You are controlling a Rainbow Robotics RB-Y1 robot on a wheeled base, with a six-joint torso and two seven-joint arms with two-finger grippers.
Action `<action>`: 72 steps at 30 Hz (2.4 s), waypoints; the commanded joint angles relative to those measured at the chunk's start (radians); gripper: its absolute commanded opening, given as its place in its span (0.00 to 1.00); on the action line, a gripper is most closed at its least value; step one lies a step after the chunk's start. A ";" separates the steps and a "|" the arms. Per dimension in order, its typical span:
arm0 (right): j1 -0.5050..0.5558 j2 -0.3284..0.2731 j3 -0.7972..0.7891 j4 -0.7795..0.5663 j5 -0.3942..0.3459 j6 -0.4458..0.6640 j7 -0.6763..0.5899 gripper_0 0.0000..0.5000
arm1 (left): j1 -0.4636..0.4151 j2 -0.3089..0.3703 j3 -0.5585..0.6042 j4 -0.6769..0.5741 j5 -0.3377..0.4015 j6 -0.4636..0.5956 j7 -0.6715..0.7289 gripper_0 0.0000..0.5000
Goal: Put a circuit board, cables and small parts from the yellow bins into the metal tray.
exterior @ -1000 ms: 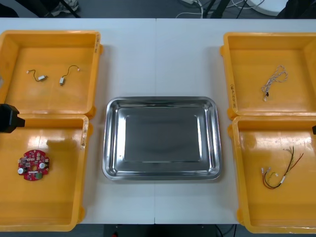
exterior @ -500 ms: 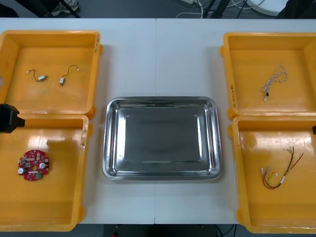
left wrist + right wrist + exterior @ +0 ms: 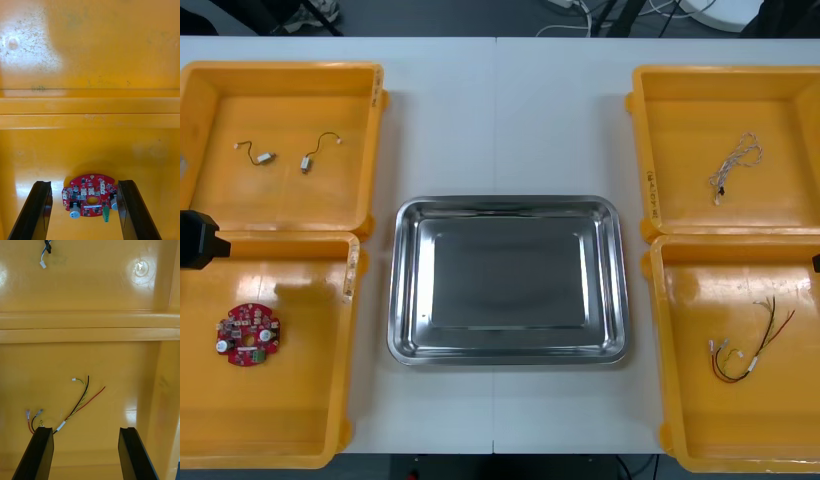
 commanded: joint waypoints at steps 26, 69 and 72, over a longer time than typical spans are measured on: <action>0.008 -0.013 -0.037 -0.026 0.005 -0.004 0.008 1.00 | 0.023 0.049 0.030 -0.030 0.007 -0.007 -0.110 1.00; 0.087 0.112 -0.045 -0.093 0.088 0.023 -0.066 1.00 | 0.052 0.033 0.023 -0.010 0.039 0.029 -0.082 1.00; 0.100 0.140 -0.047 -0.093 0.102 0.023 -0.115 1.00 | 0.053 0.033 0.023 -0.013 0.044 0.033 -0.068 1.00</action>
